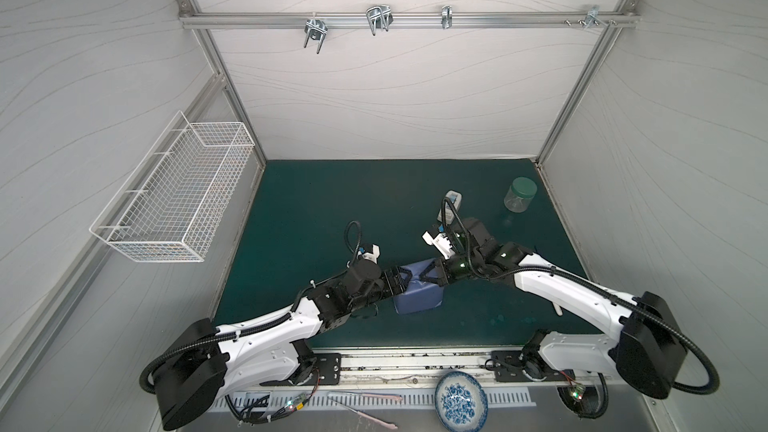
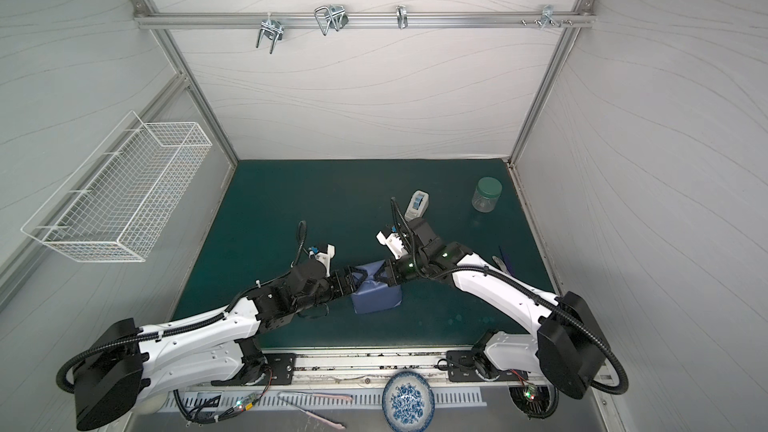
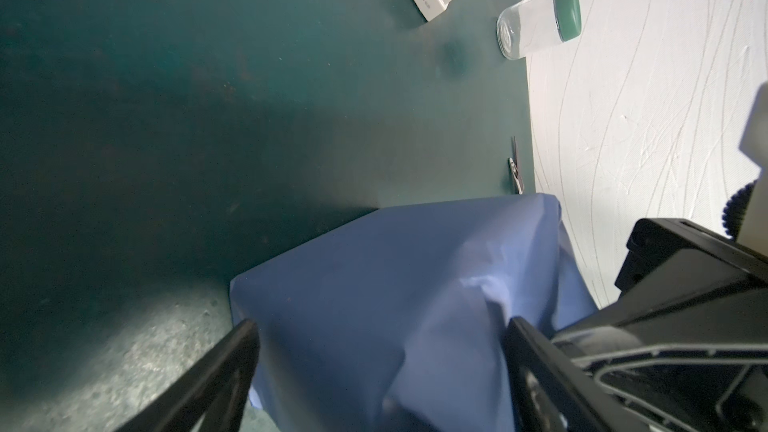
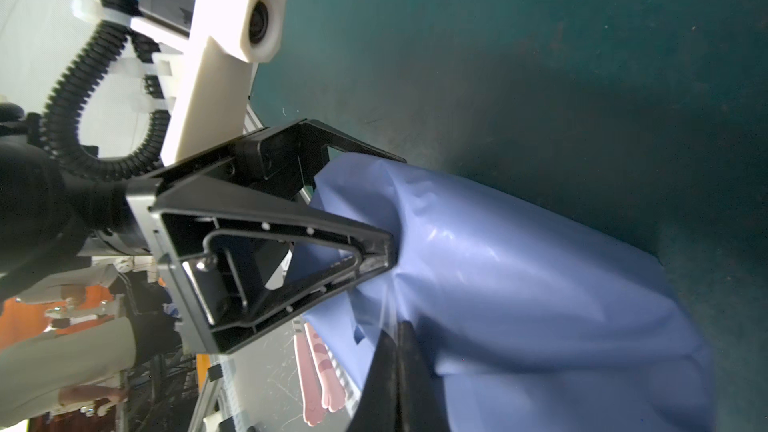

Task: Wrap the gift box in paper
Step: 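Carry the tape strip to the folded paper end with the right gripper, then press the tape onto the folded paper with the right gripper while the left holds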

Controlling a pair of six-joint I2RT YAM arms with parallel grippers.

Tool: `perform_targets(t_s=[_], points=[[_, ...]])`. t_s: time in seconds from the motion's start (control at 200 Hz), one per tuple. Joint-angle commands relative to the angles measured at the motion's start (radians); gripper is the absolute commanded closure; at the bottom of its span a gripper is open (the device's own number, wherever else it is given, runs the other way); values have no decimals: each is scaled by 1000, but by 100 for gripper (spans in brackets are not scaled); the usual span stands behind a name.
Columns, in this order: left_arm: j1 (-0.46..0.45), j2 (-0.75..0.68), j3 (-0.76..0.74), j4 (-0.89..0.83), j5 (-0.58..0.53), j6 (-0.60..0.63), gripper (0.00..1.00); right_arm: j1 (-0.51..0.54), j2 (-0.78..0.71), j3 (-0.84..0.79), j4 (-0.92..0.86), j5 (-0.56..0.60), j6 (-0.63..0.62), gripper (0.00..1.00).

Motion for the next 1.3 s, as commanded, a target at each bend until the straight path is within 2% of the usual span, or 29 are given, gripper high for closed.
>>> perform_targets(t_s=[0.0, 0.405, 0.785, 1.296], points=[[6, 20, -24, -163, -17, 24, 7, 18, 17, 10, -44, 67, -64, 100], [5, 18, -31, -155, -13, 15, 7, 85, -17, -37, -44, 234, -197, 100], [6, 19, -30, -155, -10, 14, 7, 104, -35, -43, -41, 290, -257, 82], [6, 28, -28, -155, -2, 20, 7, 104, -22, 25, -52, 304, -293, 66]])
